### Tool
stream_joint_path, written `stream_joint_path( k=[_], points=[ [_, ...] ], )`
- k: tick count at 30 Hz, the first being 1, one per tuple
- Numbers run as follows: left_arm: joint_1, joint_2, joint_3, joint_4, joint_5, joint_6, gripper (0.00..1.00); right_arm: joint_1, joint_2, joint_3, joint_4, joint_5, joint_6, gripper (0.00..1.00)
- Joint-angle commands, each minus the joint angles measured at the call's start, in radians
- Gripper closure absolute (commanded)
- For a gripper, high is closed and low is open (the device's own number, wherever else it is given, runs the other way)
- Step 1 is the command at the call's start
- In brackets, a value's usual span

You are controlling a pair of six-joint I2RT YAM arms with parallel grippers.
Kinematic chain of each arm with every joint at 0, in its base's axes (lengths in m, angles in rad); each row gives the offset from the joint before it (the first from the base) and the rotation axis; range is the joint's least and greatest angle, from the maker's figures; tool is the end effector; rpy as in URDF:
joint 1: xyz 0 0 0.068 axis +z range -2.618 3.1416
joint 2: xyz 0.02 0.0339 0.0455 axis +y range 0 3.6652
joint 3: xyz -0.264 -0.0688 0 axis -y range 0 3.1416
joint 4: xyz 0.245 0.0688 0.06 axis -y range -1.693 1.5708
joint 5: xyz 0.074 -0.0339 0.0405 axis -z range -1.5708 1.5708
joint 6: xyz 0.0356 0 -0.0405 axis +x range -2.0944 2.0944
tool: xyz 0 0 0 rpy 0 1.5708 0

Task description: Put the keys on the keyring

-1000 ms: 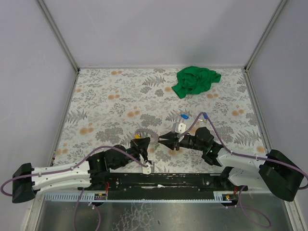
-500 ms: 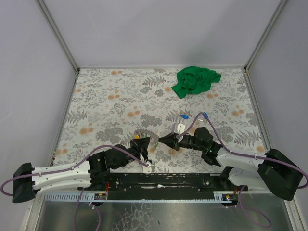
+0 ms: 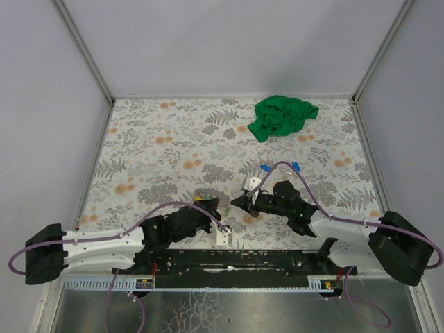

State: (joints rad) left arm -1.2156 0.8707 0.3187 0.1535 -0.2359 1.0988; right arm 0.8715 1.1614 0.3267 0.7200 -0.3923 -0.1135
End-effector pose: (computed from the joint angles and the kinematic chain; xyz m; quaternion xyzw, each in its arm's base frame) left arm 0.0739 -0.1753 0.1959 0.7314 0.3921 0.0658 0.5541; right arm 0.1377 0.1848 0.2022 -0.4605 0.5838 0.3766 0.5525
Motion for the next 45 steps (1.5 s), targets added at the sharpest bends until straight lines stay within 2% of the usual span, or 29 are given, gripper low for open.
stream_joint_path(
  k=[1, 3, 5, 8, 11, 17, 21, 25, 28, 31, 39, 45],
  points=[
    [0.001, 0.069, 0.046, 0.096, -0.069, -0.077, 1.0, 0.003, 0.053, 0.098, -0.021, 0.028, -0.017, 1.0],
    [0.001, 0.094, 0.051, 0.124, -0.089, -0.117, 0.98, 0.002, 0.084, 0.114, -0.038, 0.034, -0.016, 1.0],
    [0.001, 0.117, 0.056, 0.142, -0.099, -0.169, 0.82, 0.004, 0.112, 0.119, -0.03, 0.036, -0.014, 1.0],
    [-0.002, 0.146, 0.076, 0.167, -0.134, -0.279, 0.75, 0.004, 0.133, 0.126, -0.024, 0.042, -0.017, 1.0],
    [-0.009, 0.154, 0.094, 0.182, -0.16, -0.422, 0.64, 0.003, 0.14, 0.127, -0.035, 0.064, -0.034, 1.0],
    [-0.025, 0.143, 0.035, 0.277, -0.135, -0.679, 0.58, 0.004, 0.165, 0.126, -0.052, 0.097, -0.069, 1.0],
    [-0.025, 0.076, -0.028, 0.347, -0.115, -0.875, 0.55, 0.004, 0.205, 0.137, -0.082, 0.112, -0.087, 1.0],
    [-0.022, -0.039, -0.142, 0.493, -0.215, -1.063, 0.48, 0.004, 0.245, 0.161, -0.11, 0.108, -0.091, 1.0],
    [-0.003, -0.088, -0.229, 0.596, -0.293, -1.211, 0.46, 0.02, 0.276, 0.188, -0.152, 0.129, -0.121, 1.0],
    [0.039, -0.09, -0.274, 0.636, -0.31, -1.344, 0.45, 0.041, 0.308, 0.218, -0.206, 0.176, -0.151, 1.0],
    [0.229, 0.121, -0.228, 0.637, -0.154, -1.569, 0.52, 0.108, 0.346, 0.258, -0.283, 0.367, -0.171, 1.0],
    [0.29, 0.264, -0.226, 0.675, -0.091, -1.678, 0.55, 0.162, 0.403, 0.303, -0.357, 0.513, -0.17, 0.98]
  ],
)
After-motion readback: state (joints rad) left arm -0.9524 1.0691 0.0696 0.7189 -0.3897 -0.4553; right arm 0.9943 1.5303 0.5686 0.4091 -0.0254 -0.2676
